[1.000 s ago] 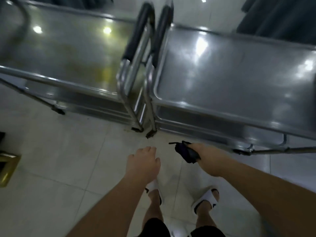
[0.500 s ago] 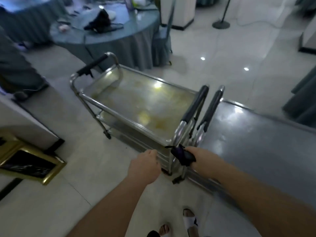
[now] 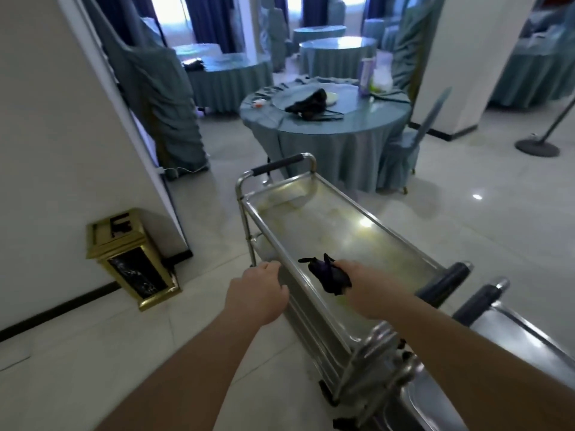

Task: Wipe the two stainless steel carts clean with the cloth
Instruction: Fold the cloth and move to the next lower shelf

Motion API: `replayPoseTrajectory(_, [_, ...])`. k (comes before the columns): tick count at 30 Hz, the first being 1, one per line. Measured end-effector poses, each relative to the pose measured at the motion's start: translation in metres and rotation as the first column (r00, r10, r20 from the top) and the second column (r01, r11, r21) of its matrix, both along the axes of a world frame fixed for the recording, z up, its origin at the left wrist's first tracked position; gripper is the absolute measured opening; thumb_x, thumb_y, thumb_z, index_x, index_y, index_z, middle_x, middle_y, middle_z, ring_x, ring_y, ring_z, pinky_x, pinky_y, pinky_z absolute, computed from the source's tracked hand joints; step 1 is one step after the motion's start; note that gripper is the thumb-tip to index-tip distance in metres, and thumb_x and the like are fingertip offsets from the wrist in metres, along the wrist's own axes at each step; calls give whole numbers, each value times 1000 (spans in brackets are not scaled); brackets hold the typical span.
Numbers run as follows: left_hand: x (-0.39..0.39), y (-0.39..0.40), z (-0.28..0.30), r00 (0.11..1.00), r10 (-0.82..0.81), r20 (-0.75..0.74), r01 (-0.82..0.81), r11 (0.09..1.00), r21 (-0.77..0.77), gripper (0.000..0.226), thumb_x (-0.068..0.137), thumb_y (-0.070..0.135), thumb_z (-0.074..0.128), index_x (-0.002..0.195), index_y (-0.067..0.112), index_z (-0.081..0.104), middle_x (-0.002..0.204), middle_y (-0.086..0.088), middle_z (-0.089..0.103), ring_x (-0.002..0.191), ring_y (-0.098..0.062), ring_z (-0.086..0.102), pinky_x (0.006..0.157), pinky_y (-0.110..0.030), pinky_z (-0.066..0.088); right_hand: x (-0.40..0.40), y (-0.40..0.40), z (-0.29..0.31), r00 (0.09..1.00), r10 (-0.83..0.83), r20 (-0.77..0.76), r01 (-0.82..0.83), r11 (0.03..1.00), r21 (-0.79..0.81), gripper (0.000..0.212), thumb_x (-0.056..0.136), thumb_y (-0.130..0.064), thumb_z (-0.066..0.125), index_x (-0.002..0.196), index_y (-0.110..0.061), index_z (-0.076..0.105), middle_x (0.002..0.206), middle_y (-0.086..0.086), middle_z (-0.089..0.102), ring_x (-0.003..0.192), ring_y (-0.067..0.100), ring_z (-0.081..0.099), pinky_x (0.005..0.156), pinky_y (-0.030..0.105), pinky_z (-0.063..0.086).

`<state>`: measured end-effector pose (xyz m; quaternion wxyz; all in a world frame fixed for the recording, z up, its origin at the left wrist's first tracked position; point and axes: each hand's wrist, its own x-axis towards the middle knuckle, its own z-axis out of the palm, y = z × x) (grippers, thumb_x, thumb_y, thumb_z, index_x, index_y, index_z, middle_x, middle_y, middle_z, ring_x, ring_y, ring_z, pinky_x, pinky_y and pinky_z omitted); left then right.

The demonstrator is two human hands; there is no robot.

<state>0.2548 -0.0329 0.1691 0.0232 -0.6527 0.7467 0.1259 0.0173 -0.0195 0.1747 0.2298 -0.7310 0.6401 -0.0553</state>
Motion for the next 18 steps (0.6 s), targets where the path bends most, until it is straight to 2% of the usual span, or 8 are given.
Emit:
replayPoseTrajectory(4, [36, -16, 2, 998, 65, -16, -65, 998, -25, 65, 100, 54, 45, 160, 29, 35, 160, 3, 44, 142, -24, 46, 111, -45, 44, 39, -39, 13, 997, 75, -29, -75, 997, -30, 33, 93, -14, 53, 122, -30, 57, 107, -2, 64, 88, 17, 64, 77, 34, 56])
replayPoseTrajectory(8, [77, -48, -2, 994, 108, -35, -109, 993, -49, 60, 99, 55, 46, 154, 32, 40, 154, 3, 49, 137, -24, 49, 104, -43, 47, 95, -80, 20, 987, 159, -1, -159, 987, 11, 26, 99, -25, 54, 122, -20, 63, 106, 5, 69, 90, 19, 64, 74, 27, 51])
replayPoseTrajectory(11, [116, -85, -6, 992, 121, -20, -122, 990, -74, 56, 101, 53, 45, 151, 29, 44, 151, 1, 51, 133, -26, 52, 104, -44, 48, 137, -115, 19, 988, 153, -36, -154, 988, -26, 29, 99, -29, 54, 127, -25, 58, 109, 1, 67, 96, 21, 65, 85, 36, 55])
replayPoseTrajectory(14, [163, -122, -10, 992, 126, -6, -126, 989, -71, 59, 102, 55, 43, 153, 25, 42, 151, -2, 51, 133, -27, 51, 108, -46, 47, 183, -153, 13, 990, 120, -80, -122, 992, -28, 36, 97, -23, 56, 133, -27, 53, 114, 1, 65, 100, 24, 65, 90, 42, 57])
replayPoseTrajectory(16, [195, -144, -12, 993, 121, 0, -121, 991, -64, 63, 102, 56, 43, 156, 25, 39, 152, -2, 50, 134, -26, 51, 109, -46, 47, 213, -179, 9, 992, 117, -49, -118, 993, -14, 34, 97, -20, 56, 131, -26, 54, 108, -2, 64, 96, 19, 64, 86, 33, 56])
replayPoseTrajectory(18, [226, -167, -13, 994, 108, 2, -108, 992, -61, 63, 102, 56, 42, 156, 25, 38, 153, -1, 49, 135, -26, 50, 108, -46, 47, 243, -201, 6, 992, 125, -10, -126, 992, -30, 31, 99, -21, 55, 130, -23, 56, 97, -8, 60, 86, 9, 58, 71, 15, 45])
